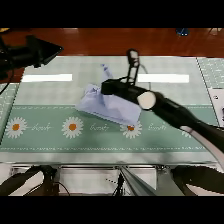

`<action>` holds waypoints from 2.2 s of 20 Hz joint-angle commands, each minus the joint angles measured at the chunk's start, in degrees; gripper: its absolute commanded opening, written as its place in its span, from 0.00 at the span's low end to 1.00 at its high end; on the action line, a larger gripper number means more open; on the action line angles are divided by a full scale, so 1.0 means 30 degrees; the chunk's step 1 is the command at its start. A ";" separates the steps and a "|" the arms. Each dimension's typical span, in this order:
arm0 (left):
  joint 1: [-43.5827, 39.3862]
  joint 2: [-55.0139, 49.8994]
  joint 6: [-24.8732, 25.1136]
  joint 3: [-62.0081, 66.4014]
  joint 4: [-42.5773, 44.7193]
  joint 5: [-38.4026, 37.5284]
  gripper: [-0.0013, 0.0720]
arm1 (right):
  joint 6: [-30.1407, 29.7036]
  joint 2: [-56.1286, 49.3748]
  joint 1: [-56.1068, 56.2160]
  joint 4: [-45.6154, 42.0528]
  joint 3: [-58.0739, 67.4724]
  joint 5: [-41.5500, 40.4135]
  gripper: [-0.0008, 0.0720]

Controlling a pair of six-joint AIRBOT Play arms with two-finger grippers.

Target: Fold the shirts.

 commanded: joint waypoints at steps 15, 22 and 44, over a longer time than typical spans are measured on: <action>0.2033 0.1137 -0.1377 -0.0007 0.9799 -0.2637 0.50 | -0.0168 0.4816 -1.4972 -1.3070 -0.0699 2.1201 0.74; 0.2018 0.1086 -0.3541 -0.0007 1.5752 -0.4328 0.60 | -0.2251 0.4510 -1.6138 0.0350 -0.8881 1.4892 0.82; 0.1122 -0.0750 -0.4175 -0.0029 1.5890 -0.3483 0.60 | -0.2805 0.9537 -1.7544 0.1151 -0.6601 1.3260 0.04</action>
